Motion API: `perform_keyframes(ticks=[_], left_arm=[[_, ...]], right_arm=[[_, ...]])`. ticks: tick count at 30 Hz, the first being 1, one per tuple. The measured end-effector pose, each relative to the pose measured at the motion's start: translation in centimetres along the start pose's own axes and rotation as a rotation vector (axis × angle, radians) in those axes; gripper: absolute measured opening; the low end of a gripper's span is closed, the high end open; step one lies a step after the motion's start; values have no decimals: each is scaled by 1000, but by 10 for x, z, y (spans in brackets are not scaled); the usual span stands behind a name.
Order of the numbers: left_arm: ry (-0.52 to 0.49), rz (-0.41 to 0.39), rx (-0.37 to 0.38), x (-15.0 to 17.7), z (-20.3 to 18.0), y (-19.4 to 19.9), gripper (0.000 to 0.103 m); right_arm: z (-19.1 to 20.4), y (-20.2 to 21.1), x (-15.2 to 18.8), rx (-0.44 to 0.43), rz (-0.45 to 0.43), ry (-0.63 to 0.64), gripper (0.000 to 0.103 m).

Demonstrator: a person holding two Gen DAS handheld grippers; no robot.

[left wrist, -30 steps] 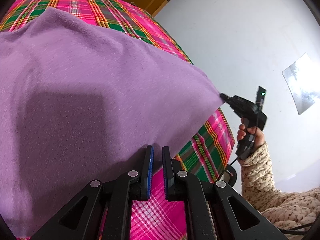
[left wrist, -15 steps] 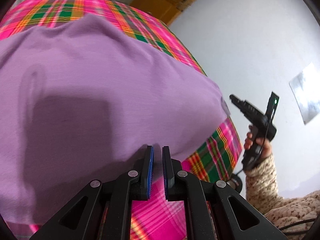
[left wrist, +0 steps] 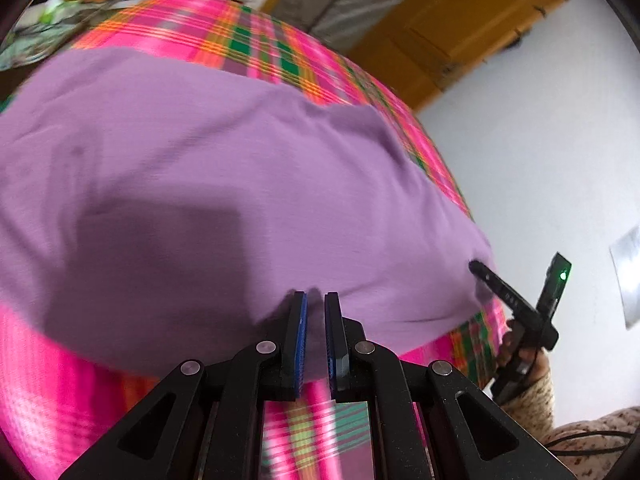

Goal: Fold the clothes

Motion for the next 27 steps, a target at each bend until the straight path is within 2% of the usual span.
perform_keyframes(ticks=[5, 7, 11, 16, 20, 27], left_arm=[[76, -58, -86, -15, 40, 26, 9], [111, -85, -129, -24, 55, 36, 14], [202, -130, -176, -35, 86, 55, 14], [299, -179, -219, -51, 110, 70, 14], [243, -195, -194, -72, 92, 67, 14], [105, -104, -132, -112, 47, 19, 15]], right_arm=[[40, -5, -8, -68, 10, 73, 30], [60, -6, -10, -118, 8, 109, 30], [87, -25, -6, -140, 65, 178, 30], [110, -24, -26, -203, 43, 202, 30], [140, -23, -37, -225, 31, 250, 30], [185, -35, -59, -287, 31, 304, 30]])
Point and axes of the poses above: each gripper's, at about its wrist camera, not at the fingertips, and y roughly against the way its jaws point, z to its left, x to its underside, the point moved 8 cm from there along -y, roughly the way its jaws point, and after that the axes turned 4 degrees about z, right-handed, at the moved point
